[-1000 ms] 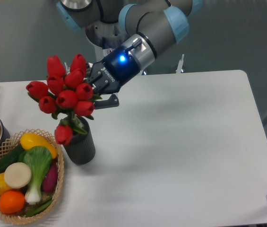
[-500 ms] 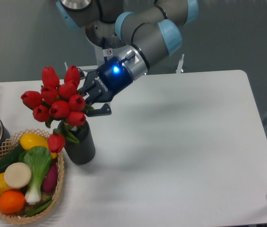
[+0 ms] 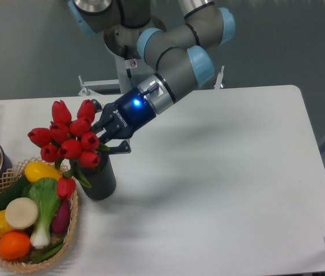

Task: Insert the flowers into the vase
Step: 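Lower the tulip stems into the black vase opening, then open the gripper to release the tulips in the vase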

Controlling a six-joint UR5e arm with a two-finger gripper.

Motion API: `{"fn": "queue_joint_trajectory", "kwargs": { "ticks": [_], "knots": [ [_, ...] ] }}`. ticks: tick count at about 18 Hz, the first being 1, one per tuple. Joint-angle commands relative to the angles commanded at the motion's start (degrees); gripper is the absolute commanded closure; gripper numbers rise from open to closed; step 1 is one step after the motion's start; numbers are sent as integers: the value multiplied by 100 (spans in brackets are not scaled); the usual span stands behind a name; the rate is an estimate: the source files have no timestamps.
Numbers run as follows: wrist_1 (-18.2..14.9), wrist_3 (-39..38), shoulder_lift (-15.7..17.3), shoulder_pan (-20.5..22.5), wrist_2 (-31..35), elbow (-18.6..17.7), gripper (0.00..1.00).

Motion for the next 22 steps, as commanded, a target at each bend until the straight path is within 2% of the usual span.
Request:
{"fn": "queue_joint_trajectory", "kwargs": {
  "ticks": [7,8,12,15,16,22],
  "knots": [
    [-9,-9,-141,-9,536,-71,72],
    [-9,-17,-141,-9,536,-62,66],
    [-17,-17,-123,44,562,-123,41],
    [-17,-44,-97,79,851,-141,6],
    [-26,-53,-79,88,974,-141,0],
    [-26,-61,44,377,1099,-150,0]
  ]
}}
